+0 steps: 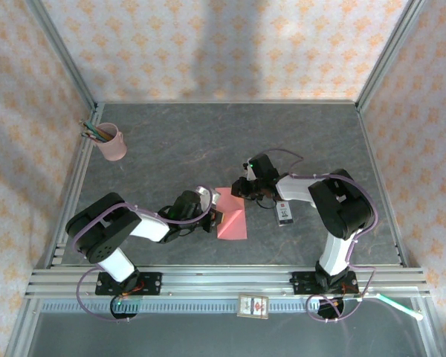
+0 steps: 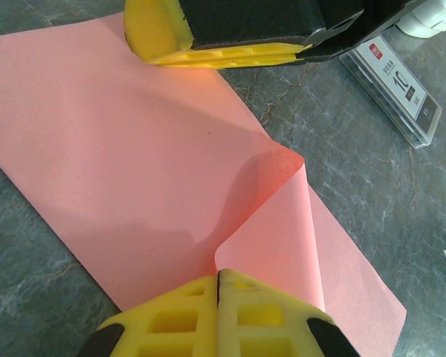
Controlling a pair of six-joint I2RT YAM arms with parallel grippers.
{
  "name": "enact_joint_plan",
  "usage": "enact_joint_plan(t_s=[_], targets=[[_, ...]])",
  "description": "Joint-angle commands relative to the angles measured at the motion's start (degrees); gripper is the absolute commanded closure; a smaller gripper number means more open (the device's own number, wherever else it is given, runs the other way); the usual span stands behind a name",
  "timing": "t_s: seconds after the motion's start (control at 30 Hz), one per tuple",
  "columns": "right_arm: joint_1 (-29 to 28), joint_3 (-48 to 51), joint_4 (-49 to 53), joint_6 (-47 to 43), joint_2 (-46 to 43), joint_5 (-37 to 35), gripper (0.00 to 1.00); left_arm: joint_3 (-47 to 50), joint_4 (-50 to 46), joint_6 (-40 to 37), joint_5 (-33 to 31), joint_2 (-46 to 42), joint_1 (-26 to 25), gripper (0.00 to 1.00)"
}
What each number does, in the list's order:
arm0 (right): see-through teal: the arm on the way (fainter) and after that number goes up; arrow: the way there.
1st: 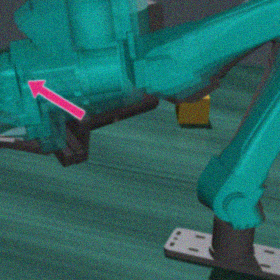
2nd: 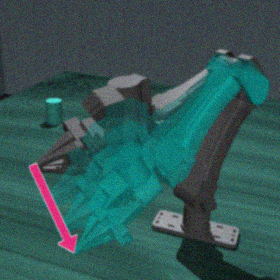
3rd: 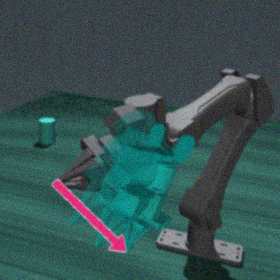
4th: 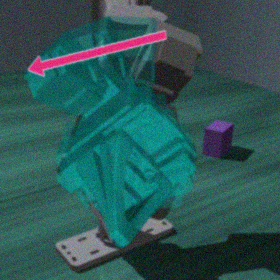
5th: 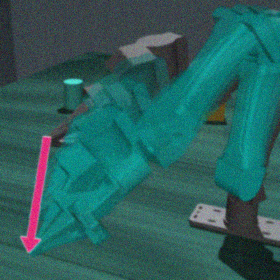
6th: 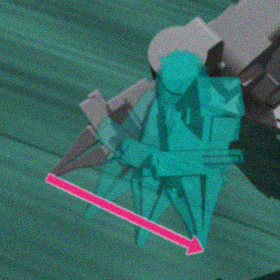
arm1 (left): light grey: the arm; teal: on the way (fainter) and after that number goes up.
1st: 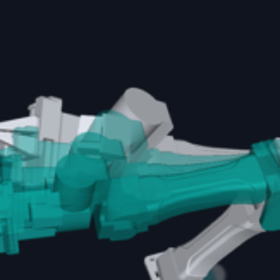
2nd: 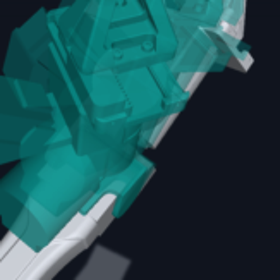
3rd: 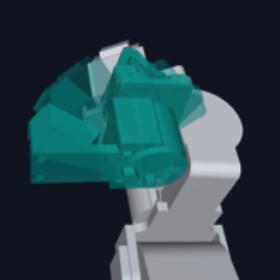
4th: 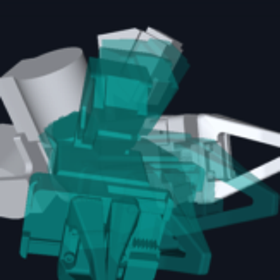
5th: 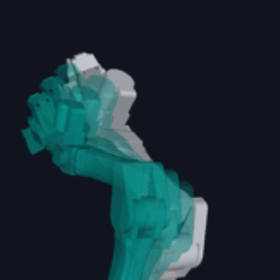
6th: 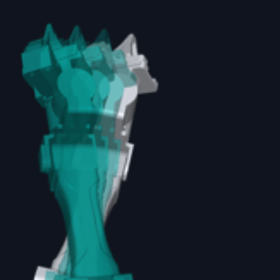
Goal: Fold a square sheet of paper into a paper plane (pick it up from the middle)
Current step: Fold the triangle a second time at the center of the table.
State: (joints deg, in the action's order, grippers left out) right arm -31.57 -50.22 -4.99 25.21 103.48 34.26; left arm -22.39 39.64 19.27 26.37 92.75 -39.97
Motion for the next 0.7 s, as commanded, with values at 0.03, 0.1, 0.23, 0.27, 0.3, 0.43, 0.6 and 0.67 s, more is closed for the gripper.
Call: enact_joint_plan(t_s=[0.03, 0.1, 0.23, 0.27, 0.3, 0.43, 0.6, 0.67], targets=[[-0.16, 1.35, 3.76, -1.26, 3.04, -4.36, 0.78, 0.6, -0.71, -0.36, -0.75, -1.61, 0.5, 1.0], [-0.16, 1.34, 3.76, -1.31, 3.04, -4.38, 0.78, 0.51, -1.21, -0.54, -1.06, -1.63, 0.5, 1.0], [-0.16, 1.35, 3.76, -1.3, 3.13, -4.31, 0.78, 0.6, -1.82, -0.46, -1.55, -1.37, 0.5, 1.0], [-0.16, 1.35, 3.76, -1.3, 3.13, -4.33, 0.78, 0.57, -2.12, -0.38, -1.83, -1.29, 0.55, 1.0], [-0.16, 1.31, 3.76, -1.31, 3.15, -4.37, 0.78, 0.6, -2.17, -0.38, -1.78, -1.26, 0.51, 1.0], [-0.16, 1.22, 3.85, -1.3, 3.13, -4.38, 0.79, 0.67, -2.79, -0.2, -2.28, -1.38, 0.5, 1.0], [-0.16, 1.24, 3.76, -1.28, 3.23, -4.15, 0.79, 0.33, -2.89, -0.07, -2.33, -1.01, 0.58, 1.0], [-0.16, 1.34, 3.76, -1.28, 3.14, -4.2, 0.79, 0.42, -2.9, -0.13, -2.38, -1.0, 0.54, 1.0]])
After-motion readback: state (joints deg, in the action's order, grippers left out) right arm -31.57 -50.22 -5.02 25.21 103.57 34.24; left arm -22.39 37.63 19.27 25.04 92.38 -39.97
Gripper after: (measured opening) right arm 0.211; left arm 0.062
